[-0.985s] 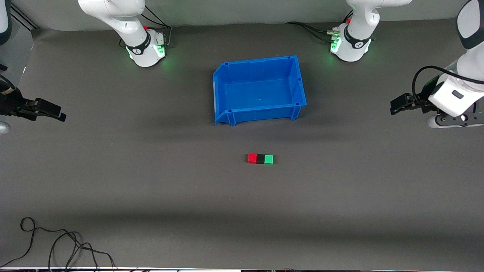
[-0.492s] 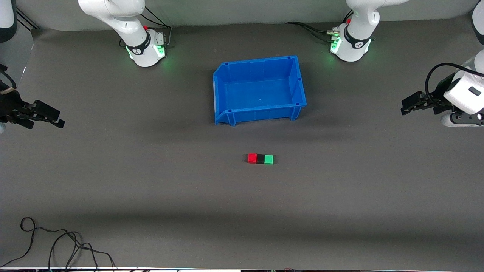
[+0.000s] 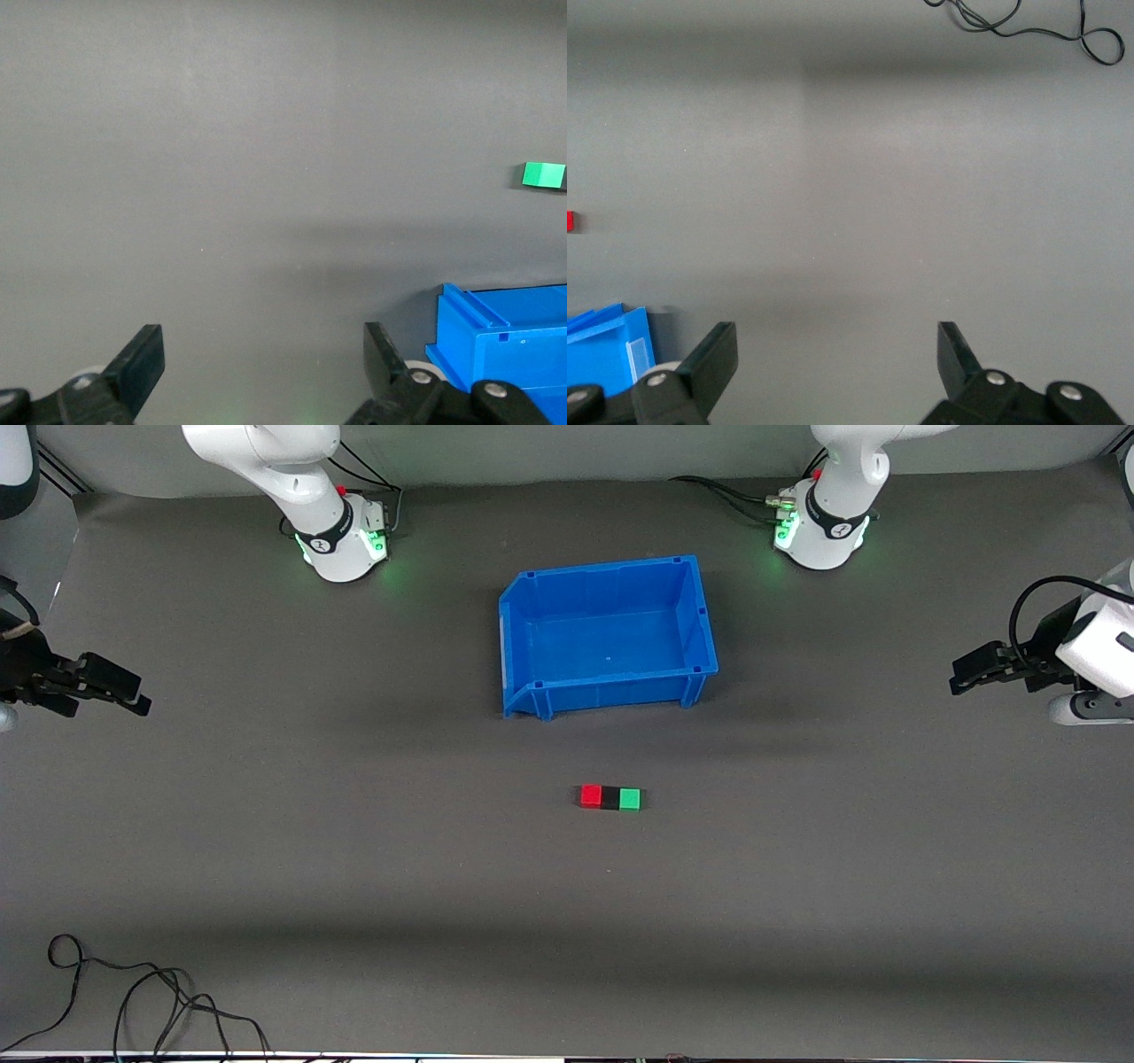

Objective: Attach green and red cubes to black cube

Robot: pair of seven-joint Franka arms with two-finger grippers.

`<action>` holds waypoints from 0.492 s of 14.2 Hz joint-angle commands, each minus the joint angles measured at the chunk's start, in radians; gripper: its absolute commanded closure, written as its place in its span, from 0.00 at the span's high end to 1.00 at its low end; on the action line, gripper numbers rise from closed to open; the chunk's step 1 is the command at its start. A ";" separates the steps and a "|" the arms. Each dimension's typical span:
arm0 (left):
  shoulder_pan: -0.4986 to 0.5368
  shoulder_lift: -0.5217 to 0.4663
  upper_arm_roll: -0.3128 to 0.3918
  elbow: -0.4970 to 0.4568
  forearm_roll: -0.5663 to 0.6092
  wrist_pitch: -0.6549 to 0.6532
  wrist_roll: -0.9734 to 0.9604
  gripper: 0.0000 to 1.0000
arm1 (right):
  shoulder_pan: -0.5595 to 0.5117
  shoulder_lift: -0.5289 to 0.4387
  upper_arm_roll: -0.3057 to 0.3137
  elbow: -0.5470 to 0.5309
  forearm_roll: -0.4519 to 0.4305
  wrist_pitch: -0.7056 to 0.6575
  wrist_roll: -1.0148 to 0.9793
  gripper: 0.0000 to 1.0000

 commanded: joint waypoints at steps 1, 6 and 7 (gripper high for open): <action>0.002 0.009 0.001 0.026 0.012 -0.030 0.015 1.00 | 0.018 -0.049 -0.013 -0.049 -0.026 -0.008 -0.010 1.00; -0.001 0.007 0.001 0.020 0.014 -0.031 0.014 1.00 | 0.017 -0.041 -0.013 -0.054 -0.023 -0.008 -0.007 1.00; -0.003 0.006 0.001 0.019 0.014 -0.031 0.009 1.00 | 0.015 -0.039 -0.013 -0.053 -0.021 -0.008 -0.007 1.00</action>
